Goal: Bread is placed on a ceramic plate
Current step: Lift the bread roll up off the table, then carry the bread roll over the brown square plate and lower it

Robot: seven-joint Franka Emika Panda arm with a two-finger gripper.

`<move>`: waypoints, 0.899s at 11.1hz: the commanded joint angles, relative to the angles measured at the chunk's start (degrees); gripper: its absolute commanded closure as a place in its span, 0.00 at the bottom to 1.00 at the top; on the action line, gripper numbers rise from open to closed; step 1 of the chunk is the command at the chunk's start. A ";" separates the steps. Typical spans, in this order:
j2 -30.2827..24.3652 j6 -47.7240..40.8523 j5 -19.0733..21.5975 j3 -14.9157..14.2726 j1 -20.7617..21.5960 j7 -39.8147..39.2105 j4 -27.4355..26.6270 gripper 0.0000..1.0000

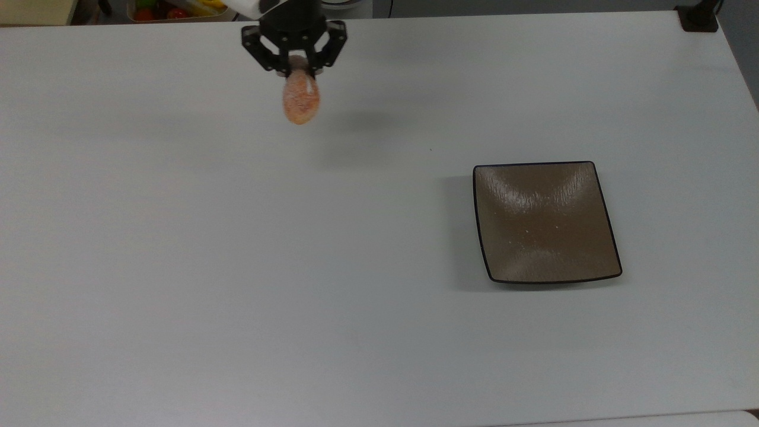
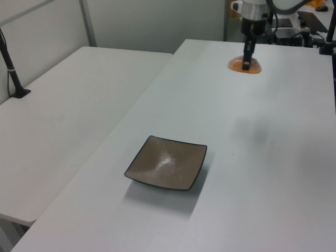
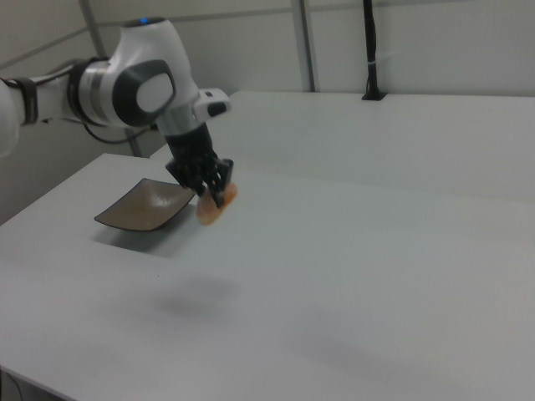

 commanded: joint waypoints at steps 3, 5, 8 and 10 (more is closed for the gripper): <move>11.76 -2.22 8.38 0.07 7.59 3.60 16.27 0.68; 15.97 -1.79 8.38 0.07 11.02 5.38 20.57 0.68; 23.18 1.36 8.38 2.86 14.64 7.66 25.25 0.67; 26.70 8.82 8.38 5.95 14.81 10.64 24.99 0.67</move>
